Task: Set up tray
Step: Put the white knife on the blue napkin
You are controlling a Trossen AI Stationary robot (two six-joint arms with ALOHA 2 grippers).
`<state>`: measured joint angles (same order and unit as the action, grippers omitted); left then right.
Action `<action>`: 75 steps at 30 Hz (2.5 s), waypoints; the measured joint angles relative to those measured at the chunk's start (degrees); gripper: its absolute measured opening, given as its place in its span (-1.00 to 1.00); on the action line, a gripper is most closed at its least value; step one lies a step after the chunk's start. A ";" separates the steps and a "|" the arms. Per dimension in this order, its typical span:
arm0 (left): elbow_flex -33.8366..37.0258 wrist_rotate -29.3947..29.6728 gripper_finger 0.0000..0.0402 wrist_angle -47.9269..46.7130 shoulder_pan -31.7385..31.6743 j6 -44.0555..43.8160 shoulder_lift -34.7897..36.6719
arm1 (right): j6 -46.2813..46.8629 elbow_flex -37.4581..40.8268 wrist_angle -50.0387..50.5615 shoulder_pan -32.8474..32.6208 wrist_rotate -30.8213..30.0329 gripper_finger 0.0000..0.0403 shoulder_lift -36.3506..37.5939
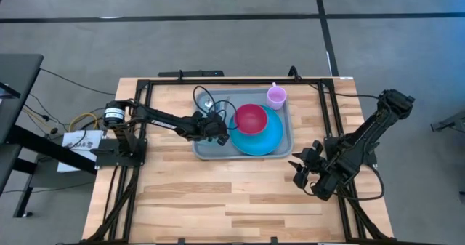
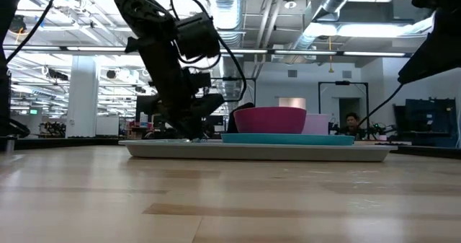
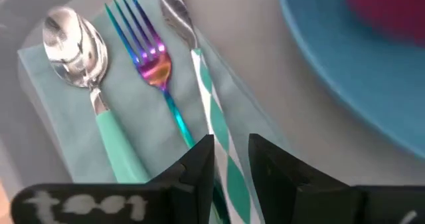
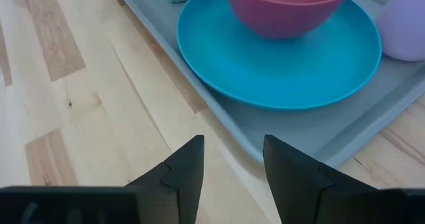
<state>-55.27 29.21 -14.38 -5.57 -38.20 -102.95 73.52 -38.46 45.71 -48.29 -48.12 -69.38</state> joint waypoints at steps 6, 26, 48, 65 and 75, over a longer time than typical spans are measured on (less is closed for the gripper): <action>-0.09 0.52 -0.59 1.25 -0.02 0.00 -3.83 | 0.00 0.00 -0.22 -0.04 0.02 -0.27 0.02; -3.20 1.50 -0.85 1.38 1.25 -4.15 -5.53 | -0.09 0.00 0.02 -0.04 0.04 -0.31 0.00; -3.34 10.25 -0.79 -4.13 6.30 -29.47 -5.34 | -0.03 0.00 -0.02 -0.04 0.08 -0.33 0.02; -6.57 13.17 -0.79 -6.01 9.61 -38.65 -5.29 | -0.02 0.00 -0.22 -0.04 0.08 -0.34 0.02; -14.80 17.19 -0.79 -16.07 11.24 -40.04 -5.23 | -1.97 0.00 -0.20 -0.04 0.09 -0.34 0.02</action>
<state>-70.06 46.39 -30.45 5.67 -78.24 -108.18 71.55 -38.46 45.52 -48.34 -48.03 -69.36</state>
